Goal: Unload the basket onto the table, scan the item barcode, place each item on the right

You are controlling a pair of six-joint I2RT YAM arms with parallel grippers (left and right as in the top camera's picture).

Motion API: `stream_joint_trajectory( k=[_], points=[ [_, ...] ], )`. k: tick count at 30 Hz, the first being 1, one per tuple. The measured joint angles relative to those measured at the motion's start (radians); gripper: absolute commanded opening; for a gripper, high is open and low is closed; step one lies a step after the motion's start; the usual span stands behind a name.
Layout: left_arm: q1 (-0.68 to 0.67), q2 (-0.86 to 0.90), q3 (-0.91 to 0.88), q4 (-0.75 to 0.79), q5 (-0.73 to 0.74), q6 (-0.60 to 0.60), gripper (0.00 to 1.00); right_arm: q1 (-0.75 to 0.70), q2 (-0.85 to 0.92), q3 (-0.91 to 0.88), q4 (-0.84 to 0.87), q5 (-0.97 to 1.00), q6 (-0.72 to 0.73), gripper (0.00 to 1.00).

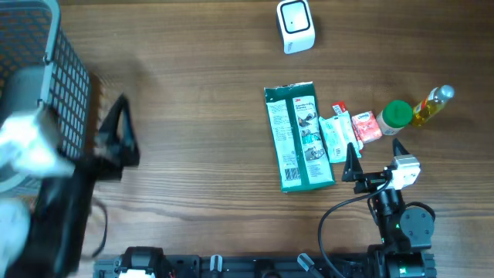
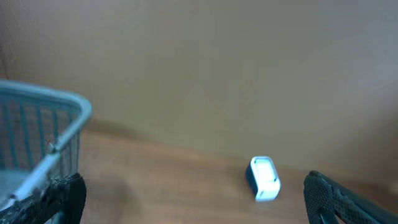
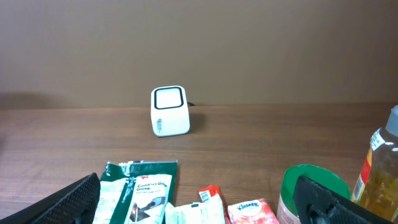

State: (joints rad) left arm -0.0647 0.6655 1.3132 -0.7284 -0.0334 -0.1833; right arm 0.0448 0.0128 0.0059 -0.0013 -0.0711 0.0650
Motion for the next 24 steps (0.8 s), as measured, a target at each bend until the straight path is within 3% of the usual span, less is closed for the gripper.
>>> stream_joint_trajectory(
  k=[5,14,19,24],
  points=[
    [0.01,-0.177,-0.043,0.006,0.0,0.0,1.0,0.0,0.0,0.0,0.0,0.0,0.0,1.0],
    [0.052,-0.562,-0.508,-0.086,0.0,0.0,1.0,0.0,0.0,0.0,0.001,0.0,0.0,1.0],
    [0.061,-0.651,-0.682,0.247,0.001,0.005,1.0,0.0,0.0,0.0,0.001,0.0,0.0,1.0],
    [0.061,-0.654,-0.865,0.811,0.019,0.007,1.0,0.0,0.0,0.0,0.001,0.0,0.0,1.0]
  ],
)
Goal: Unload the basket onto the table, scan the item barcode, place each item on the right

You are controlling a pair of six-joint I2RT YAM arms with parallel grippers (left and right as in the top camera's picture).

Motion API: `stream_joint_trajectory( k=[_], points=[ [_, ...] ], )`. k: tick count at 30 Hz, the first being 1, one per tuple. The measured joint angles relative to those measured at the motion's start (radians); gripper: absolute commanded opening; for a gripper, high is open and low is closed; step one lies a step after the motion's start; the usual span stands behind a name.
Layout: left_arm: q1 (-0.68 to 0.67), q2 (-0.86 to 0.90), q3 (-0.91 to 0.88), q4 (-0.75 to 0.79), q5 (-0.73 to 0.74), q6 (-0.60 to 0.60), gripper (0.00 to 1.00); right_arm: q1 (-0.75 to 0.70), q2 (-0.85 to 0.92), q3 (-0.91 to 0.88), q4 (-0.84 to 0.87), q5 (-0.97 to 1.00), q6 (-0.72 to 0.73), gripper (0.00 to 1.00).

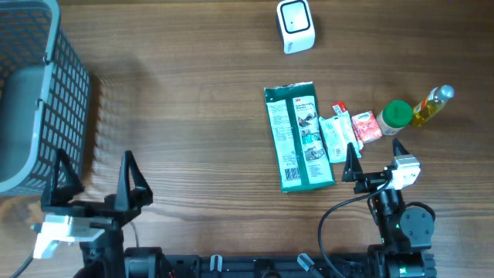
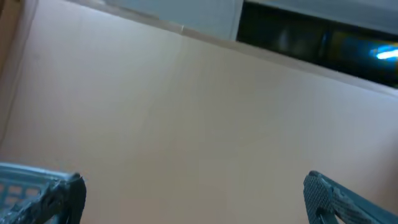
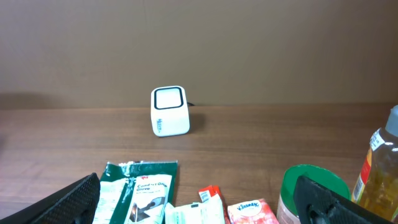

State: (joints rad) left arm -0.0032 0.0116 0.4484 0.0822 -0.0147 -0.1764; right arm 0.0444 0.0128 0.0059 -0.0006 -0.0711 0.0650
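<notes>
The white cube scanner stands at the far middle of the table, also in the right wrist view. A green flat package lies right of centre, shown too. Beside it lie a white sachet and a red tissue pack. My right gripper rests open just in front of these items, nothing between its fingers. My left gripper is open at the near left, holding nothing; its wrist view shows only the wall and its fingertips.
A grey mesh basket fills the far left, its rim at the edge of the left wrist view. A green-lidded jar and a yellow oil bottle stand right of the items.
My left arm, blurred beside the basket before, now sits lower at the near-left edge. Its camera now faces the wall instead of the table and scanner. The right arm and the items are unchanged.
</notes>
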Motion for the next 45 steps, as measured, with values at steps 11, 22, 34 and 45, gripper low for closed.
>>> stream_joint_trajectory(
  k=[11,22,34,45],
  points=[
    [0.0,0.001,-0.399,0.343,0.005,0.0,1.0,0.0,0.0,0.0,0.0,0.0,0.0,1.0],
    [0.036,0.001,-0.44,-0.152,0.016,0.018,1.0,0.0,0.0,0.0,0.0,0.0,0.0,1.0],
    [0.01,0.001,-0.44,-0.15,0.05,0.201,1.0,0.0,0.0,0.0,0.0,0.0,0.0,1.0],
    [0.01,0.001,-0.44,-0.15,0.05,0.202,1.0,0.0,0.0,0.0,0.0,0.0,0.0,1.0]
  ],
)
